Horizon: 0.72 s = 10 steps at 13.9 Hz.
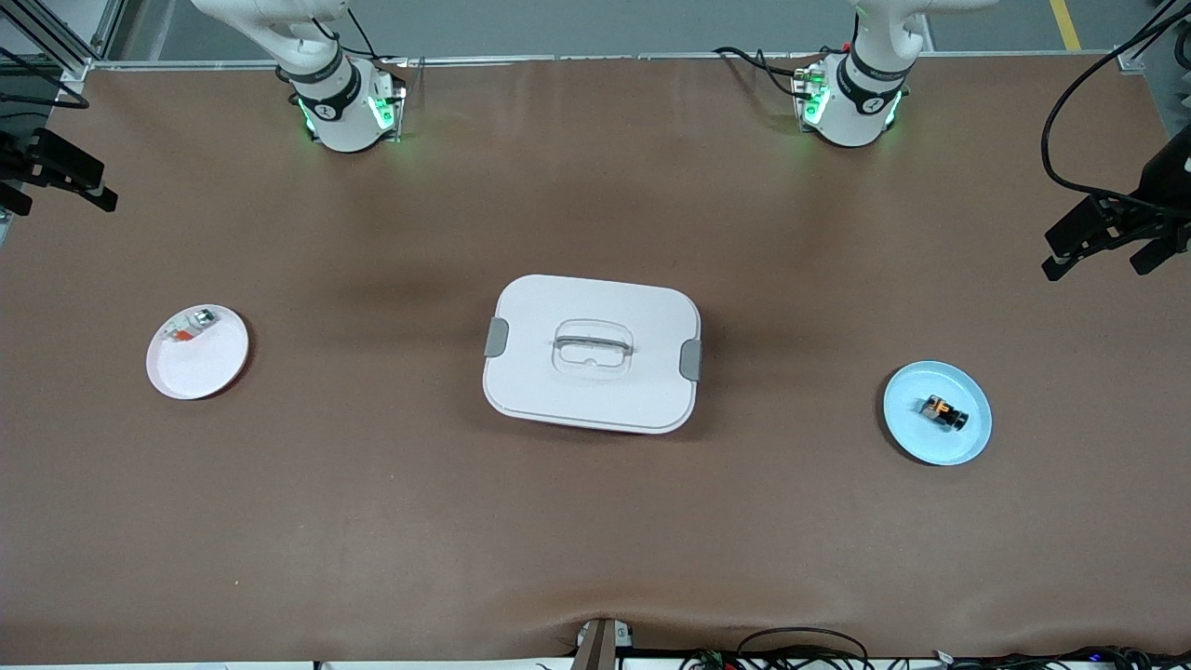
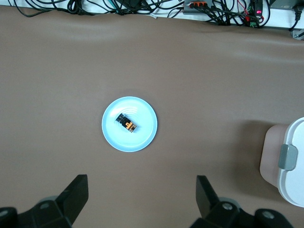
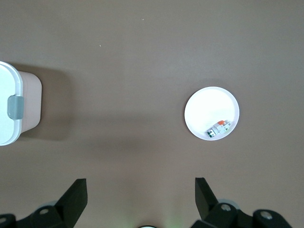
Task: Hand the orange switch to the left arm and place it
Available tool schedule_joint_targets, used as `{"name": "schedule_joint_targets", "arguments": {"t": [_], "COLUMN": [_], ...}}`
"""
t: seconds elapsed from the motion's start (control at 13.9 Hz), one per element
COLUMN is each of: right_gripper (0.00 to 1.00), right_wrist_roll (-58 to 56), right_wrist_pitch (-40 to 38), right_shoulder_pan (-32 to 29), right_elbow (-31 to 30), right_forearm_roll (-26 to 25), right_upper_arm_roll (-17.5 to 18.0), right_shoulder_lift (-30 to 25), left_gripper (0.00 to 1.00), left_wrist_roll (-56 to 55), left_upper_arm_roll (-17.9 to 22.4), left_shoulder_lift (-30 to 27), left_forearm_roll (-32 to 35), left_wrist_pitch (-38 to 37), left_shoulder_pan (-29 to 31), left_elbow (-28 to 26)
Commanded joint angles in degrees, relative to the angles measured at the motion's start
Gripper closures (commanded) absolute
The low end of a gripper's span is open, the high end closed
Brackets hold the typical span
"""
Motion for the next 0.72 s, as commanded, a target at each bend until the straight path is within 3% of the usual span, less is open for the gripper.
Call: {"name": "schedule_joint_targets", "arguments": {"t": [0.0, 0.65], "right_gripper": [0.00, 0.00], "right_wrist_roll": [1.12, 1.57], "right_wrist_pitch": [0.05, 0.22], "right_shoulder_pan": [0.36, 0.45], "right_elbow": [-1.12, -1.21], "right_forearm_roll": [0.64, 0.64], "right_upper_arm_roll": [0.00, 0.00], "right_shoulder_lift": [-1.58, -1.58], "left_gripper": [0.00, 0.00], "left_wrist_roll": [0.74, 0.48], "left_upper_arm_roll": [-0.12, -0.12], "left_shoulder_lift": [0.99, 0.99], "left_forearm_roll": [-0.27, -0.53], "left_wrist_pitch": [-0.67, -0.67], "left_shoulder_pan": [0.08, 0.17], "left_elbow": [1.71, 1.71]}}
